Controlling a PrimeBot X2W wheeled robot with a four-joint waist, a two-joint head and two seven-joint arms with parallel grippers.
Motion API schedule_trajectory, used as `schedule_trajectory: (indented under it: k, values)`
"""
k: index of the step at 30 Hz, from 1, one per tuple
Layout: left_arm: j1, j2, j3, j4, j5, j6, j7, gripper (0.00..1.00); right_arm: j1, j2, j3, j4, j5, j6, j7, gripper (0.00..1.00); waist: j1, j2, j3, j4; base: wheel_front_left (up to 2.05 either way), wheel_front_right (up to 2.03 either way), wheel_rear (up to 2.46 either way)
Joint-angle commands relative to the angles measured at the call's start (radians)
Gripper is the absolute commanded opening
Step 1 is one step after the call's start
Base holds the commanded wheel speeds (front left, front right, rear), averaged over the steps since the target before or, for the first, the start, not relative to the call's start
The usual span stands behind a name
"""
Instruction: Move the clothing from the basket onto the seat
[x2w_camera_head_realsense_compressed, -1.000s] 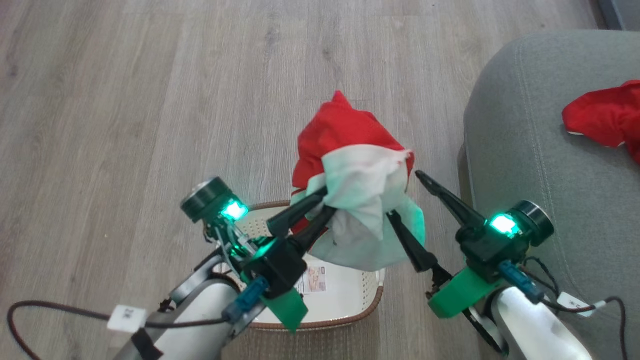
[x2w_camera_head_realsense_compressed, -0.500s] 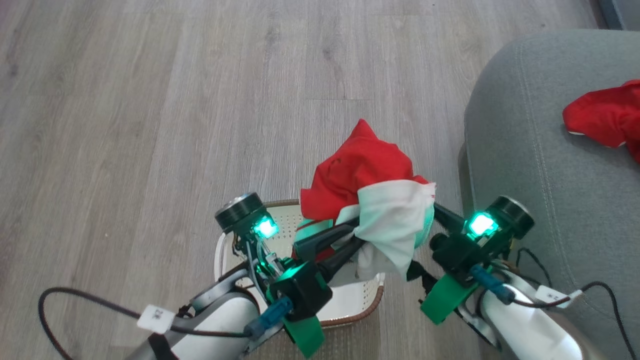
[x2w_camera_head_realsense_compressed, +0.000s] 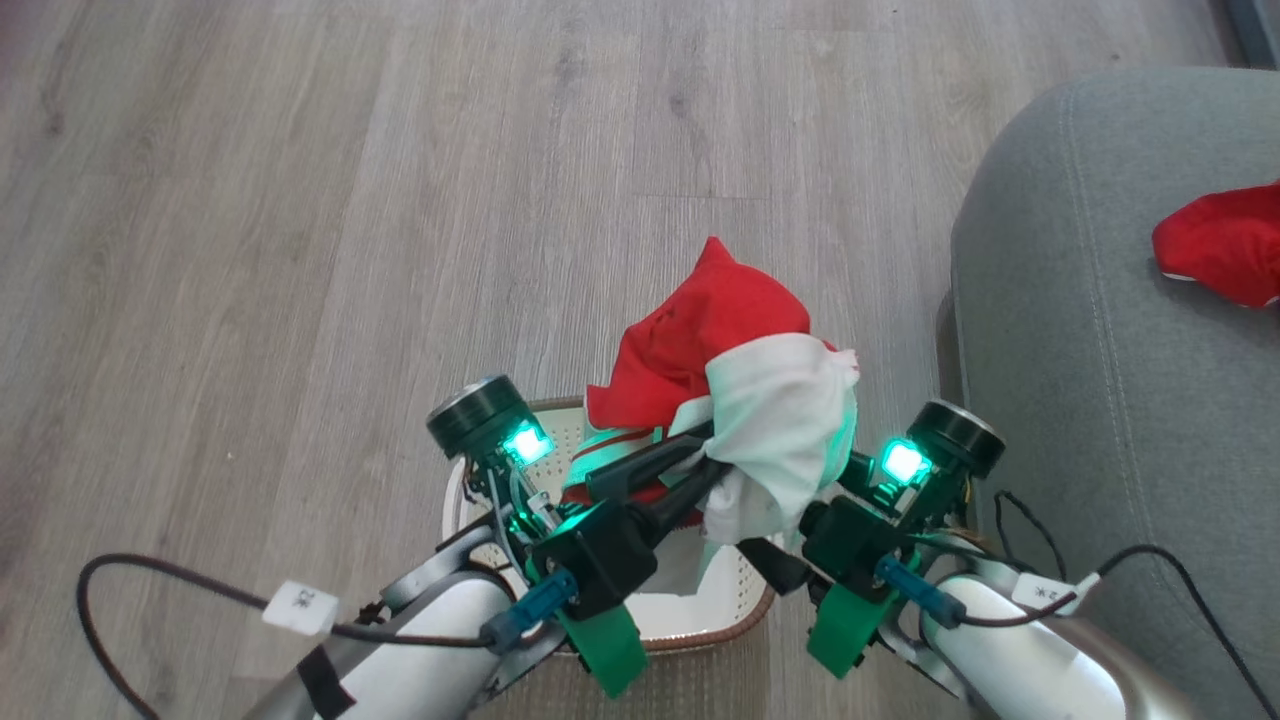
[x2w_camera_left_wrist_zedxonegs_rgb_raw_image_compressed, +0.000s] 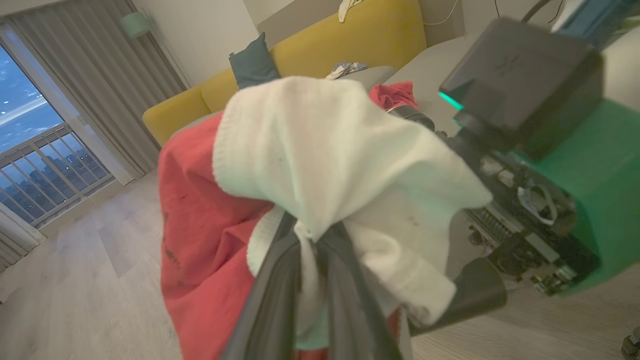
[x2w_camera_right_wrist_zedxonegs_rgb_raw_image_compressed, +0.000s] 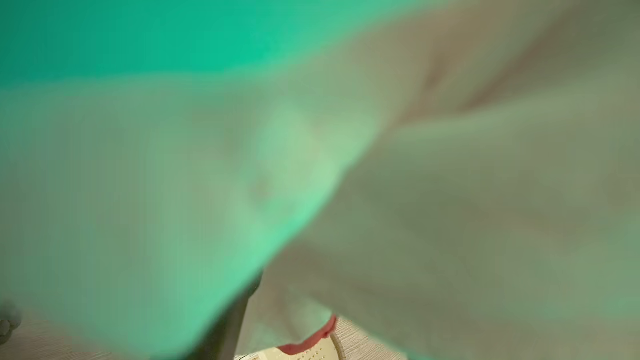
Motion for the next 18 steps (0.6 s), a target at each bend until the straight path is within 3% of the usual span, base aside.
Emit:
schedule_trajectory:
  k: [1,12,13,14,18]
  values:
    - [-0.059,0.003,0.033,-0.028,-0.009,-0.001,-0.009,0.00,-0.030,0.017,0.007,-0.023,0.008,0.000,-0.006,1.00,0.0000,0.0000,0.001,0.001,0.00,0.00,0.00]
    - [-0.063,-0.007,0.013,-0.009,-0.026,-0.001,-0.009,0.00,-0.050,0.105,-0.017,0.020,0.042,0.000,-0.006,0.99,0.0000,0.0000,0.003,0.008,0.00,0.00,0.00]
    - [-0.063,-0.007,0.014,-0.007,-0.028,-0.001,-0.009,0.00,-0.052,0.114,-0.029,0.026,0.042,0.000,-0.006,0.33,0.0000,0.0000,0.002,0.009,0.00,0.00,0.00]
    - [-0.061,-0.008,0.017,-0.006,-0.029,-0.001,-0.009,0.00,-0.050,0.125,-0.041,0.030,0.048,0.000,-0.006,0.00,0.0000,0.0000,0.002,0.010,0.00,0.00,0.00]
    - [-0.056,-0.011,0.031,-0.001,-0.033,-0.001,-0.009,0.00,-0.041,0.148,-0.085,0.048,0.039,0.000,-0.006,0.00,0.0000,0.0000,0.003,0.012,0.00,0.00,0.00]
